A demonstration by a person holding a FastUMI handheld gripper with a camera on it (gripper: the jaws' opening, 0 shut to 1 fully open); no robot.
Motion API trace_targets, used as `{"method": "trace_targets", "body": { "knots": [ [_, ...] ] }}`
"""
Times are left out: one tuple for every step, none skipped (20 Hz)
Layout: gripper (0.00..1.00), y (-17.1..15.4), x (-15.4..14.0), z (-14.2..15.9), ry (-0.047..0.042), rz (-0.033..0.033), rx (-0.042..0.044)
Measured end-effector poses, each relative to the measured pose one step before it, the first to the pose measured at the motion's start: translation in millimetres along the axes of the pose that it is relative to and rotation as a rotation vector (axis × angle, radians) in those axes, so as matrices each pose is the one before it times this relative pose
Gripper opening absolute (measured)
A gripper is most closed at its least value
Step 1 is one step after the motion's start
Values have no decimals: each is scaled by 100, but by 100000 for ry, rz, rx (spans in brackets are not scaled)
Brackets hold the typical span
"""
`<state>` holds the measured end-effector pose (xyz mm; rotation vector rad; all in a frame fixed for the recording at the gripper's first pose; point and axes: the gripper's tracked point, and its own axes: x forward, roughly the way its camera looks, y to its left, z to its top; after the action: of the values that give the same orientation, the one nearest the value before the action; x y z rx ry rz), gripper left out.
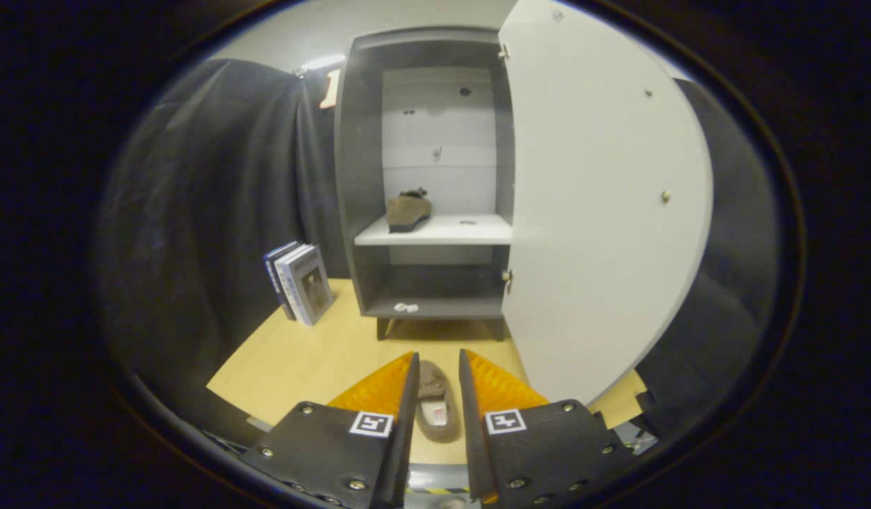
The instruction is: Open the shoe cabinet door, grab the shoes and put them into the shoe cabinet, then close the shoe cabinet door.
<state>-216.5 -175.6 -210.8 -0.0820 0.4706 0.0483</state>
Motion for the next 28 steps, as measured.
{"method": "trace_targets", "body": {
  "knots": [
    [38, 605, 1207, -1754, 4192, 885, -127],
    [41, 391, 1165, -1476, 3641, 826, -269],
    [41, 552, 1528, -1551, 3369, 1003, -658],
    [48, 316, 1192, -1345, 3525, 641, -981],
    [51, 533, 1535, -1323, 3256, 1032, -803],
    [51, 383, 1512, -1121, 2918, 687, -717],
    [51, 170, 1038, -1208, 2923, 772, -674],
    [51, 181, 1408, -862, 1977, 771, -756],
    [51, 231, 1485, -788, 1625, 646, -815],
    [51, 57, 1218, -675, 1531, 302, -1078],
    [51, 196, 1153, -585, 1552, 322, -995],
    [51, 158, 1314, -483, 1429, 341, -992],
    [51, 149, 1139, -394, 1383, 416, -911],
    [51, 94, 1175, -374, 1259, 379, -1031],
    [51, 25, 1171, -475, 1173, 67, -1325],
    [51, 18, 988, -478, 1089, -360, -1593],
    [51, -89, 891, -358, 685, -505, -1369],
    [51, -38, 887, -184, 312, -799, -1326],
    [51, -46, 951, -317, 605, -427, -1124],
    [51, -65, 740, -463, 1463, -816, -1155],
    [51, -44, 157, -170, 347, -523, -1401],
    [48, 18, 350, 74, -1512, -524, -1473],
    [48, -205, 202, 35, -973, -2156, -2137],
    [36, -721, -527, 86, -1217, -2807, -1515],
    [25, 97, 152, -98, -25, -640, -459],
    [13, -118, 231, 42, 533, -755, -481],
    [13, -72, 132, 353, -964, -457, 824],
    [1, 10, 32, -514, 1356, -139, -420]
  ]
}}
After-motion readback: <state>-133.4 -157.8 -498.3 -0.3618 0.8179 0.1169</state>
